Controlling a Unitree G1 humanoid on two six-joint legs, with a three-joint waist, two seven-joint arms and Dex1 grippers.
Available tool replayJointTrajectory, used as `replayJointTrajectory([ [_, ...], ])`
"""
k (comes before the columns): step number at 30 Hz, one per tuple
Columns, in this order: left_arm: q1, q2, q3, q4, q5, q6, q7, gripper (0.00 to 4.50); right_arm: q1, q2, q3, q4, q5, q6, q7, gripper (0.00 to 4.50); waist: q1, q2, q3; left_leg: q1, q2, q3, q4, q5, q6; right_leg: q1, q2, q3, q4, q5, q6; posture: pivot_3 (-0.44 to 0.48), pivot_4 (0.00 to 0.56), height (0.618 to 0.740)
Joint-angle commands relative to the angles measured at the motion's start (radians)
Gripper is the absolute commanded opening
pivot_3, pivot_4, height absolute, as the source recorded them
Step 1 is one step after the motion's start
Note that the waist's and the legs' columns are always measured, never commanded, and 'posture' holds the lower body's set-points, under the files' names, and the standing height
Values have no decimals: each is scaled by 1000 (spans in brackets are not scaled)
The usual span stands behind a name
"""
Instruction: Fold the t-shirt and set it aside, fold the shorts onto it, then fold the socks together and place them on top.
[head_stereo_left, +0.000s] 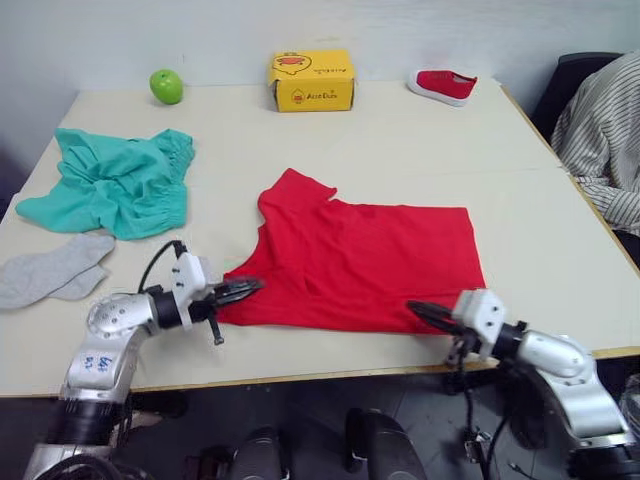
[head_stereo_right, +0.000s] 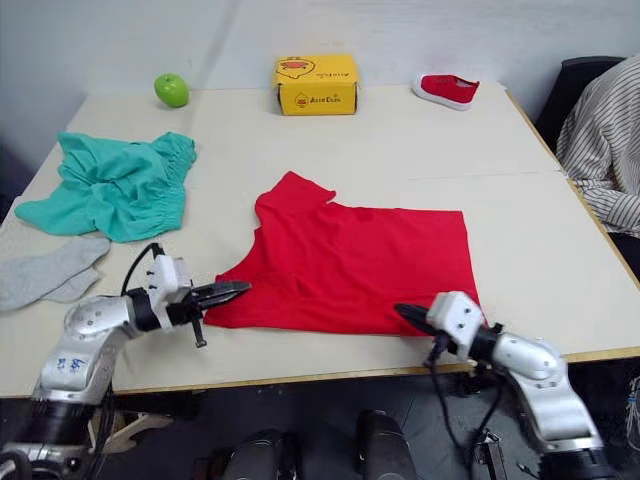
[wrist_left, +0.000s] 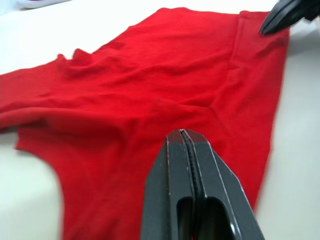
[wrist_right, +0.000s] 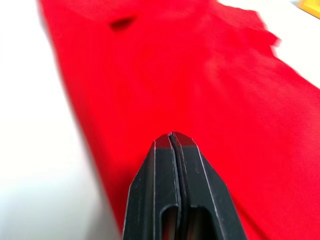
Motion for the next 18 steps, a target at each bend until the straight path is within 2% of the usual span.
replayJointTrajectory([
  [1, 53, -28, -4, -17, 98, -1, 128, 0, 9, 13, -10, 63, -65, -71, -71, 14, 1, 0, 0, -1, 0, 0, 0, 0, 0, 0, 0, 0, 0, 0, 0, 0, 150, 740],
  [4, 100, -23, 20, -14, 147, 11, 195, 0, 44, -20, -69, 148, -79, -134, -99, 14, 4, -2, -2, 0, 0, 0, 0, -1, 1, 1, -1, 0, 0, 0, 0, 0, 150, 740],
  [9, 157, 30, 82, -10, 137, 35, 205, 0, 107, -110, -251, 267, -27, -167, -129, 14, 4, 1, -7, 2, 0, 0, 0, -2, 1, 2, -2, 0, -1, 0, 0, 0, 150, 740],
  [14, 170, 56, 125, 6, 88, 14, 156, 0, 190, -178, -379, 331, 18, -193, -110, 14, 3, 7, -11, 2, 2, 0, -1, -4, 3, 2, 0, 0, -2, 0, -1, 0, 150, 740],
  [18, 174, 56, 192, -35, -43, -15, 57, 0, 222, -208, -473, 311, 120, -146, -64, 14, 0, 7, -11, 2, 2, 0, -1, -6, 4, 2, 0, 0, -2, 0, -1, 0, 150, 740],
])
